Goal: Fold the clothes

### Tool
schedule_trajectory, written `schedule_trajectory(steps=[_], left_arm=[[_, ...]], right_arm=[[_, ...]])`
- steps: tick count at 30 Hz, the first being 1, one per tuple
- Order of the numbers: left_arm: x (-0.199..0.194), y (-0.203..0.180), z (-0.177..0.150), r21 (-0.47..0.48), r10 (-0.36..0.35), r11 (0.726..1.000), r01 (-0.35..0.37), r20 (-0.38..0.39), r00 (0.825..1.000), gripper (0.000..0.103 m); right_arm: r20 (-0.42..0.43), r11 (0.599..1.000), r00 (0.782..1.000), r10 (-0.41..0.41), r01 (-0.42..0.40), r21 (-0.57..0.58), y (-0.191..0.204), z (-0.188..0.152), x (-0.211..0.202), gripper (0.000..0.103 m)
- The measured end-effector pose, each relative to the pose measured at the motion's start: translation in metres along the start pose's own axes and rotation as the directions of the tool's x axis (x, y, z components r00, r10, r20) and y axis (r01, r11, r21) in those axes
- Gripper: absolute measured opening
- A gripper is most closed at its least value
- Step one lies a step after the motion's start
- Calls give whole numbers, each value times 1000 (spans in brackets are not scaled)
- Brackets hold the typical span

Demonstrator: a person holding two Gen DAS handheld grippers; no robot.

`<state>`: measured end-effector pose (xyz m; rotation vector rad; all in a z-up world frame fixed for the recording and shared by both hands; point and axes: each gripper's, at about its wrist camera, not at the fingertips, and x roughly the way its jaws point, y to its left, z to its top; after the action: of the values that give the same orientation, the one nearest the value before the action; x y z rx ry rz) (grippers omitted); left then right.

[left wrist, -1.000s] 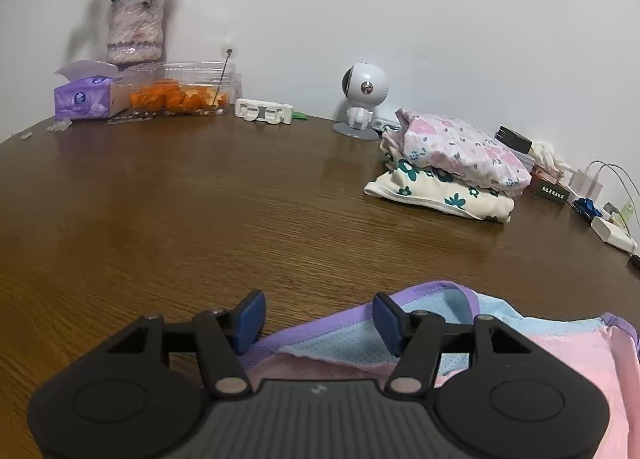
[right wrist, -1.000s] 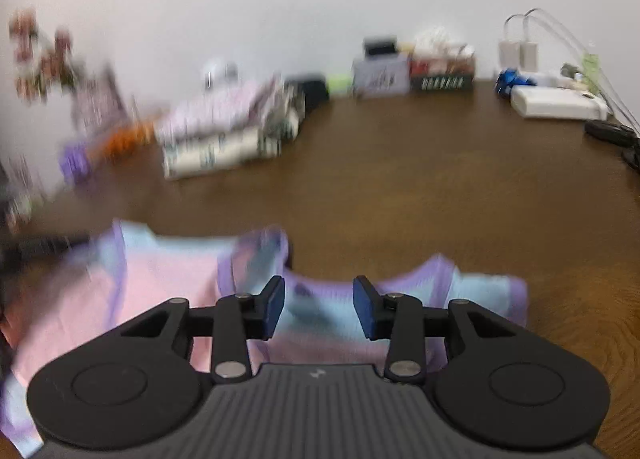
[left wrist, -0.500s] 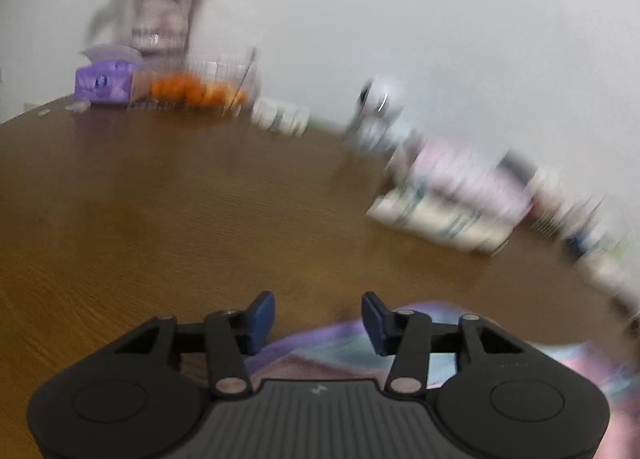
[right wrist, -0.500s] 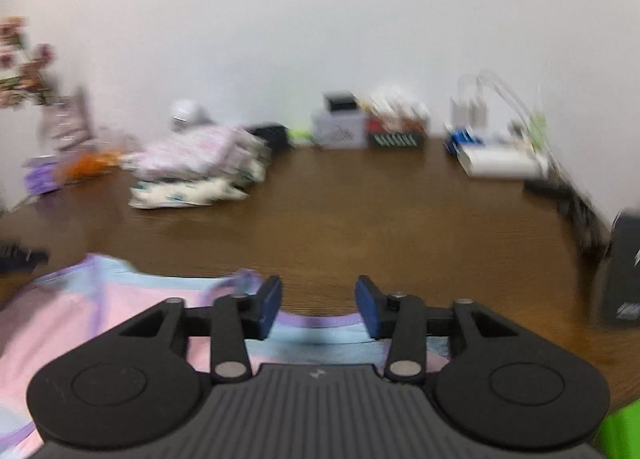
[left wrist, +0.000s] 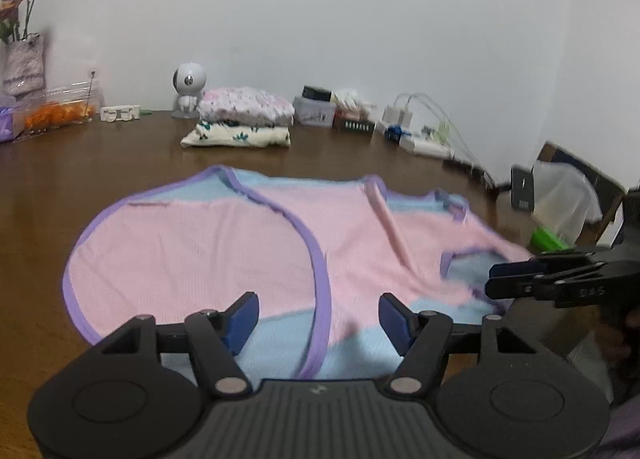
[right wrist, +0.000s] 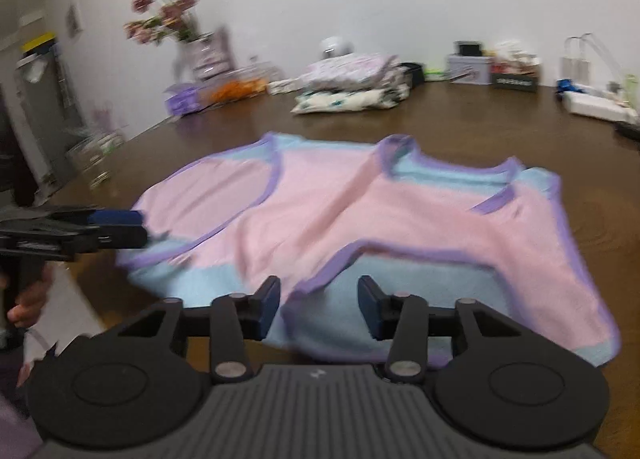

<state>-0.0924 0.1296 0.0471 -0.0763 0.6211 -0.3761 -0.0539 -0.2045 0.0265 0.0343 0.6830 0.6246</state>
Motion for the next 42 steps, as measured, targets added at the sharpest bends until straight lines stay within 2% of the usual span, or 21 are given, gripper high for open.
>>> schedule_trajectory(steps=[2,3,5,8,9,11,14,16,18,19,23,25,27,28,31,34,36,37,38,39,42], left_arm=[[7,5,-2,-9,13,1000,-14,-32,999,46],[11,8,-3,-10,30,999,-31,-51,998,38],[10,11,-5,0,45,999,-45,-61,997,29],[8,13,-8,17,61,998,-60,-69,996,29],[8,13,-7,16,65,998,-64,-69,995,29],[10,11,-6,9,63,998,-63,-63,996,29],[12,3,-4,6,37,999,-37,-47,998,30],[16,0,-4,14,31,999,-30,-52,998,31],[19,-4,-5,20,27,999,-26,-58,998,31],[20,-3,-5,20,25,1000,-23,-59,998,31],[19,0,-6,13,15,1000,-14,-56,998,31],[19,0,-6,12,15,1000,-14,-53,998,31],[19,0,-7,14,17,1000,-17,-51,999,31],[19,-1,-7,15,18,1000,-17,-50,999,32],[19,0,-7,15,12,1000,-12,-47,999,32],[18,2,-7,13,2,1000,-2,-43,999,32],[19,3,-8,14,0,1000,0,-40,999,32],[19,2,-8,15,2,1000,-2,-40,999,32],[19,1,-7,16,5,1000,-4,-41,999,32],[20,1,-7,19,7,1000,-6,-43,999,33],[20,0,-7,25,2,1000,-1,-43,999,37]], right_arm=[[-21,1000,1000,8,-8,1,4,-6,4,11],[-26,1000,1000,-8,9,8,3,-8,6,8],[-5,997,997,-76,76,22,4,-11,7,7],[-10,999,999,-51,51,14,6,-12,-1,9],[21,999,999,-42,41,19,5,-8,-7,12],[88,997,993,-74,71,36,-3,4,-12,33],[86,983,980,-180,175,58,-18,20,10,36],[85,986,983,-161,156,57,-20,24,23,36],[61,987,986,-157,155,43,-16,24,38,21],[58,985,985,-164,160,58,-17,22,39,4],[71,977,981,-183,173,121,-25,17,36,4],[80,975,979,-188,176,138,-27,17,32,9],[76,978,980,-184,174,113,-20,16,36,36],[74,980,981,-181,174,101,-16,15,38,44],[57,979,981,-188,182,93,-10,14,46,2],[64,973,977,-202,193,127,-14,15,43,2],[79,975,980,-185,172,140,-19,16,34,9],[99,978,980,-173,158,136,-19,18,28,27],[119,981,980,-161,145,132,-19,20,21,50],[161,977,968,-193,175,122,-21,24,13,53],[177,931,917,-357,333,150,-45,40,10,53]])
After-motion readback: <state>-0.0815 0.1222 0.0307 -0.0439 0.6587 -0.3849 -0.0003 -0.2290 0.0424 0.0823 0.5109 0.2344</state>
